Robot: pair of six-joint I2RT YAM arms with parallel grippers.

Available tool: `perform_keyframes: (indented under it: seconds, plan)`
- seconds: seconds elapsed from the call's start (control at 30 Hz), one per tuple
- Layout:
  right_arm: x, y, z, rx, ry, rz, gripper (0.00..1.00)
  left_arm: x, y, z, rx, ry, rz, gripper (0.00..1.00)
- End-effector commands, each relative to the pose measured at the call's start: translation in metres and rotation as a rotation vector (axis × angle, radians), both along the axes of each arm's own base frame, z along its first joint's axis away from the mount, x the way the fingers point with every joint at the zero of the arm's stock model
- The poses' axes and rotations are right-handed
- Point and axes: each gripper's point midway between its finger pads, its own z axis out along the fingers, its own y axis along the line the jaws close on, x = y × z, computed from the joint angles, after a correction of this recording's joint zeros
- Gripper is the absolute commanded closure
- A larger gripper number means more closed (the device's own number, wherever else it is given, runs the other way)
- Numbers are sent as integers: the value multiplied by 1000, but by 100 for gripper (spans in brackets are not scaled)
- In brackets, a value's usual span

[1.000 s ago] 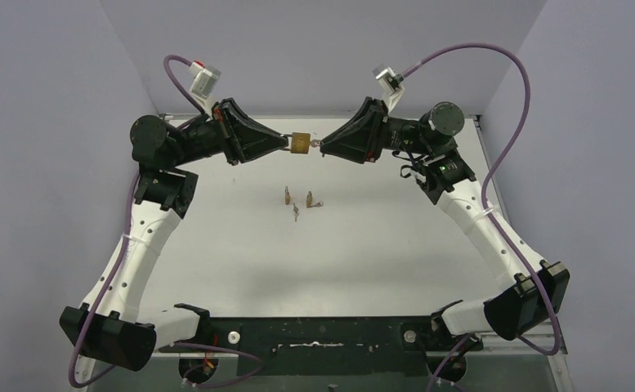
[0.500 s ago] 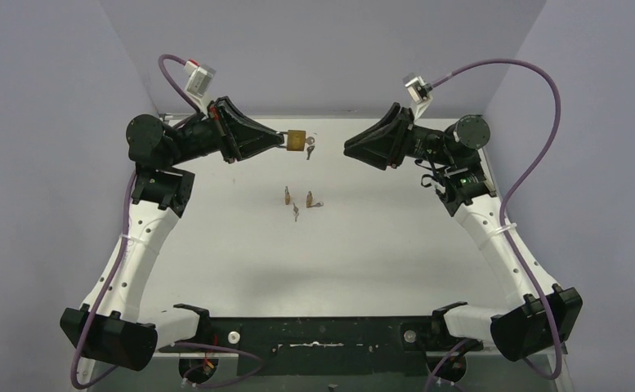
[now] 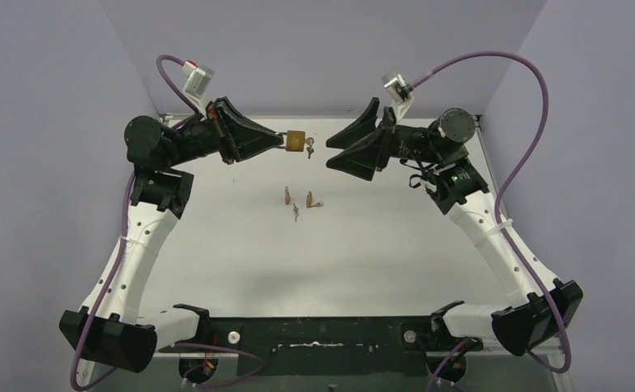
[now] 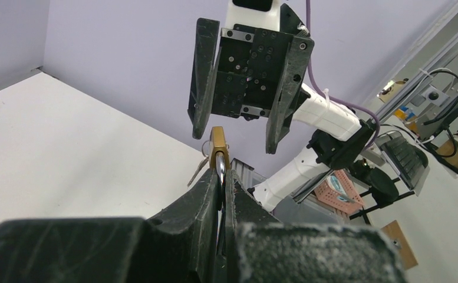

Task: Lock with the key
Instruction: Remove the key from the lock.

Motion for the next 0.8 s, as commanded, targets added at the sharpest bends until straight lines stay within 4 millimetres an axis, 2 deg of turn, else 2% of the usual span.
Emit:
perform_keyframes:
  seconds: [0.0,0.23,0.77]
  plan:
    - [7,8,15,24,-70,-11,35,-16,5,18,-19,-84,4,100]
    - [15,17,15,23,-77,8,37,-17,5,18,-20,-85,5,100]
    - [5,32,25,40,-94,82,43,-13,5,13,-17,-74,11,100]
